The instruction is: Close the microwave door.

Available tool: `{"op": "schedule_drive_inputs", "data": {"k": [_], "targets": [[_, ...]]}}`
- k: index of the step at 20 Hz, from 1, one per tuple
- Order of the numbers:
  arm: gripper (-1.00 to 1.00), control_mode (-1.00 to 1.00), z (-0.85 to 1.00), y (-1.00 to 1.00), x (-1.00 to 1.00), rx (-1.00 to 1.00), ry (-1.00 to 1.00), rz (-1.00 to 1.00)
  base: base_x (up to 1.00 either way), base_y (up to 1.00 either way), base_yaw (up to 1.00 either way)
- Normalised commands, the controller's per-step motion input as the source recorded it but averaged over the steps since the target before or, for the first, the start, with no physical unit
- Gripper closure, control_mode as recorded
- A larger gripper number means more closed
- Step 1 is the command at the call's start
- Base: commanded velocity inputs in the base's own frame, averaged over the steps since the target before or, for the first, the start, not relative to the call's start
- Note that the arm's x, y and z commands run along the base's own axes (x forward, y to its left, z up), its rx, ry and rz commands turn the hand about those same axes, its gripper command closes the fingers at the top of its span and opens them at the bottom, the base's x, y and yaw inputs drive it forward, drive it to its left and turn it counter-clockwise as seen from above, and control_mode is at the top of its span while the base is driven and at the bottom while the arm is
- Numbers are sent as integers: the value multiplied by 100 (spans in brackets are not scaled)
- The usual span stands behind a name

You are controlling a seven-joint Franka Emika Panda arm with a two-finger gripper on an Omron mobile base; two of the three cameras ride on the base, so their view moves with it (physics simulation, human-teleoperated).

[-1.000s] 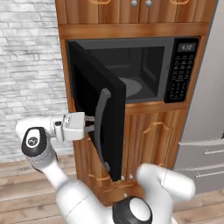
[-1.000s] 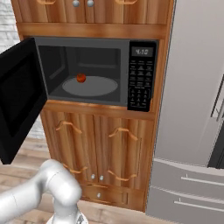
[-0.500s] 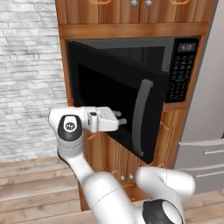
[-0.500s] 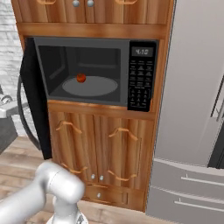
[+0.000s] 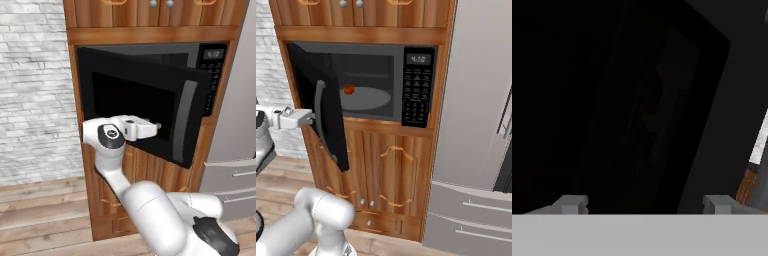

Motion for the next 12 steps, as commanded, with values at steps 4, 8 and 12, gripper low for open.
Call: {"op": "schedule_drive_inputs", "data": {"k": [4,8,12], "targets": [[-100,-100,0,-29,92,0,5,26,0,0,0],[-100,-100,0,-26,84,0,9,37,0,0,0],[-100,-100,2,-6,70,3,16,45,0,0,0]]}}
